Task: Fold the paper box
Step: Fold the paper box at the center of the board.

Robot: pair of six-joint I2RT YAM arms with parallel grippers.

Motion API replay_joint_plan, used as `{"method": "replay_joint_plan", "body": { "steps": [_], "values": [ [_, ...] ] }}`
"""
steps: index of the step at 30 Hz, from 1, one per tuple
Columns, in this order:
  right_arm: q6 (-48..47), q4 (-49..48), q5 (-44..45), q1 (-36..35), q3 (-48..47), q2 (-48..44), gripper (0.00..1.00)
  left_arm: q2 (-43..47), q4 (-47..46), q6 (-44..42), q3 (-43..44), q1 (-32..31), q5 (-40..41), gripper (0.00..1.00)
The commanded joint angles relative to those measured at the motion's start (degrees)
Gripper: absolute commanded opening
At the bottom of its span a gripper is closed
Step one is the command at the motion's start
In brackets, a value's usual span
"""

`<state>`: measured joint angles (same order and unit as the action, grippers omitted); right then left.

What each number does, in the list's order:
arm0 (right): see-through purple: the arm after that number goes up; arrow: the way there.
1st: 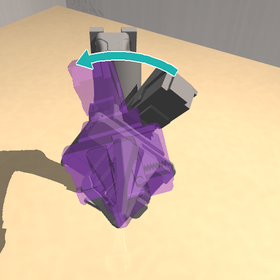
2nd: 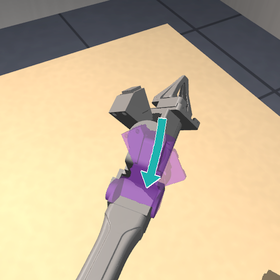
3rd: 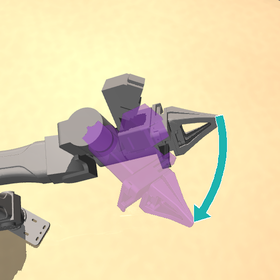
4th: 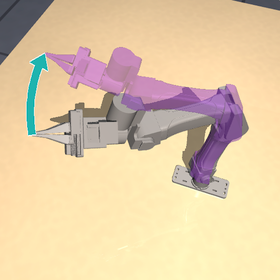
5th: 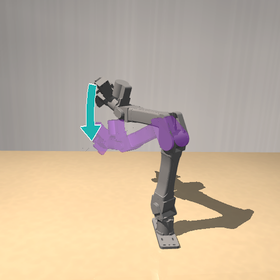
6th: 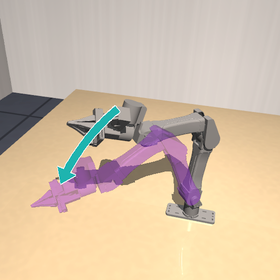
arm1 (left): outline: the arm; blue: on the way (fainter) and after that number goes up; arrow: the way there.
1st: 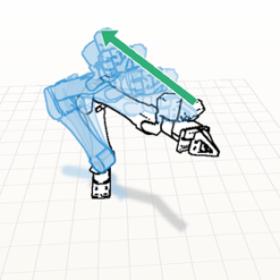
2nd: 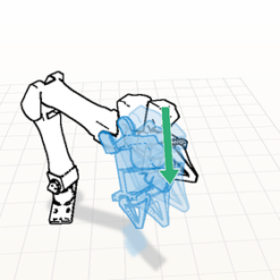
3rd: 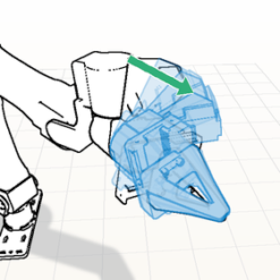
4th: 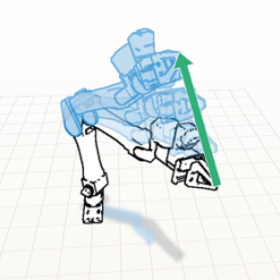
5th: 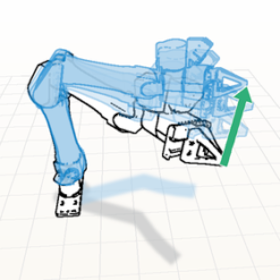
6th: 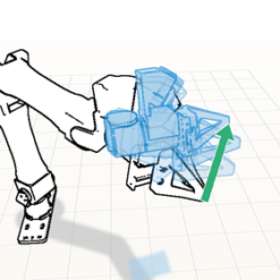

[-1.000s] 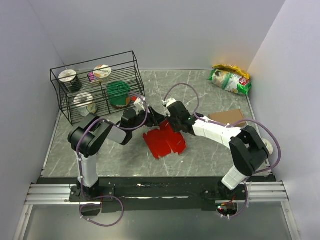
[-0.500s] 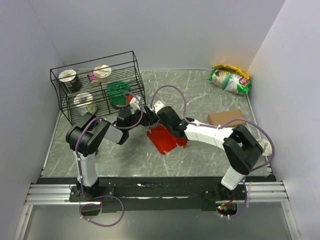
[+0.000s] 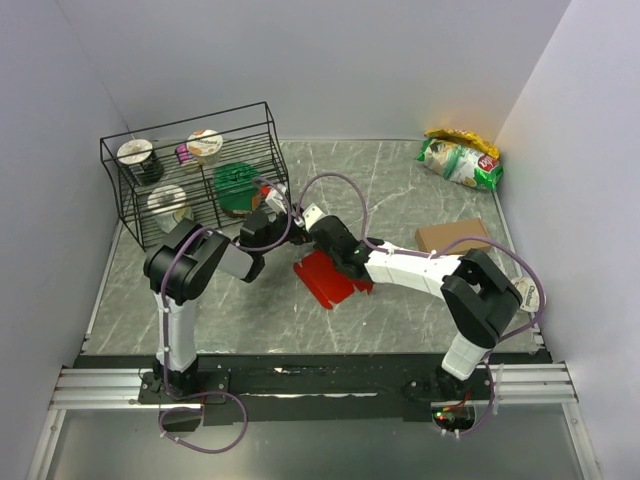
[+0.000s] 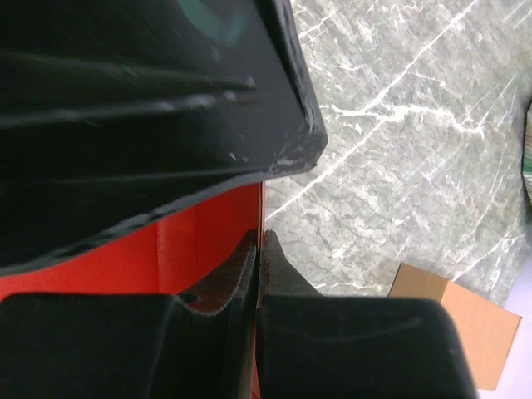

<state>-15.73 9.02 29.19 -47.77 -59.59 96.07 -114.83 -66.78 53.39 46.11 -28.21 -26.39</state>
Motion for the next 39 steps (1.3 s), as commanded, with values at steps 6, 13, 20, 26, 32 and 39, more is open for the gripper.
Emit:
{"method": "replay_joint_plan", "body": {
  "steps": [6, 13, 20, 26, 32, 39],
  "values": [
    [0.08, -2.07, 2.10, -0.31, -1.05, 2.01, 0.00, -1.37, -0.80, 1.02, 0.57, -2.29, -2.44, 0.69],
    [0.96, -2.25, 1.66, -0.22, -0.79, 1.93, 0.00, -2.95, -0.10, 1.89, 1.18, -2.64, -1.47, 0.50],
    [3.07, -1.28, -0.97, -0.31, 0.09, 0.00, 0.37, -2.42, 4.37, -0.74, 1.70, -2.64, 0.20, 0.39],
    [5.70, 0.04, -3.08, -0.31, 0.79, -2.11, 0.54, -4.09, 4.47, -0.92, 2.14, -2.73, 0.38, 0.36],
    [9.22, 2.84, -6.59, 0.13, 0.71, -6.23, 0.78, -3.74, 6.14, -2.76, 1.88, -3.34, 1.43, 0.34],
    [17.73, 9.78, -23.11, 8.28, -1.93, -12.31, 0.82, -3.56, 6.75, -3.99, 1.44, -3.87, 2.40, 0.33]
  ]
}}
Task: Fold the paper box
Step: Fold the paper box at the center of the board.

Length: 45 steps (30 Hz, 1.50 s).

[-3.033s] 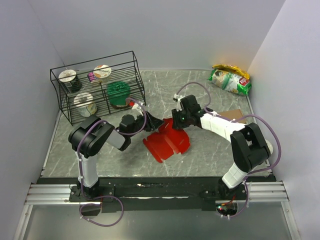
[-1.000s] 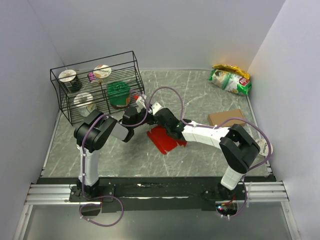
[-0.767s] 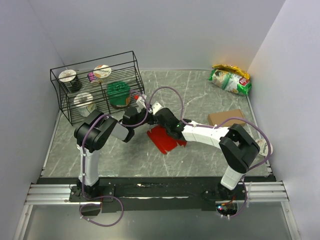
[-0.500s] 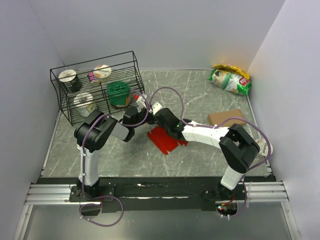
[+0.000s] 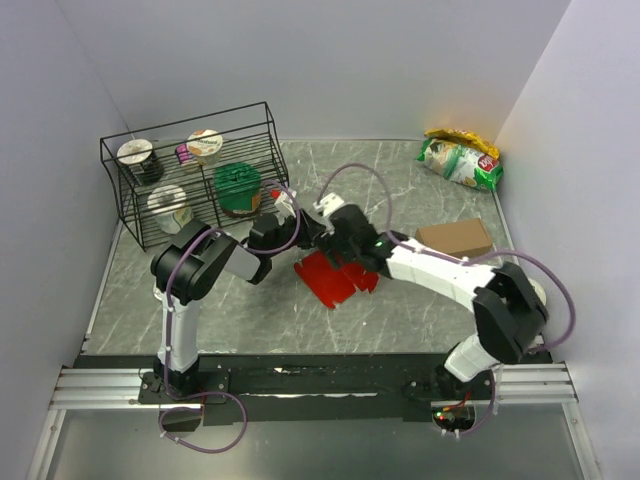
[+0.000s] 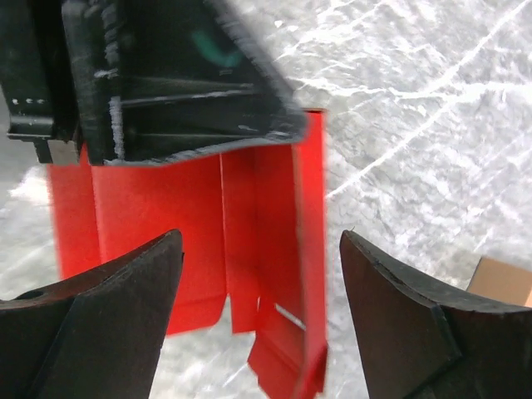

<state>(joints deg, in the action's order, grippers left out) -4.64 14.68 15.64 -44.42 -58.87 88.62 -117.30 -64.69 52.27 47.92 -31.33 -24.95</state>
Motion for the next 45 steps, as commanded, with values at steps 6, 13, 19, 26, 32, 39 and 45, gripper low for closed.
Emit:
{"method": "replay_joint_plan", "body": {
  "steps": [6, 13, 19, 26, 32, 39, 45],
  "values": [
    [10.36, 4.57, -27.76, 13.30, -0.99, -6.79, 0.69, -0.48, 4.57, -3.75, -1.43, -1.10, 1.92, 0.32],
    [10.53, 3.17, -35.23, 17.79, -0.46, -3.72, 0.55, -0.65, 2.73, -3.93, -2.92, -1.54, 2.01, 0.31],
    [10.10, 1.94, -36.38, 19.20, -0.46, -0.83, 0.54, -0.21, 2.64, -4.46, -3.45, -1.80, 2.54, 0.30],
    [10.09, -0.35, -36.91, 20.96, 0.95, 0.50, 0.57, 0.58, 2.11, -5.07, -4.24, -2.07, 2.54, 0.30],
    [10.36, -0.44, -39.63, 21.66, 0.43, 3.05, 0.58, 0.93, 1.23, -5.77, -4.77, -2.24, 2.27, 0.30],
    [10.09, 0.00, -39.20, 22.19, -0.01, 5.25, 0.53, 1.72, 0.26, -6.83, -5.47, -2.51, 2.27, 0.30],
    [10.09, -0.09, -38.58, 22.28, -0.10, 6.30, 0.42, 2.68, 0.09, -7.88, -6.08, -2.86, 2.54, 0.30]
  ]
}}
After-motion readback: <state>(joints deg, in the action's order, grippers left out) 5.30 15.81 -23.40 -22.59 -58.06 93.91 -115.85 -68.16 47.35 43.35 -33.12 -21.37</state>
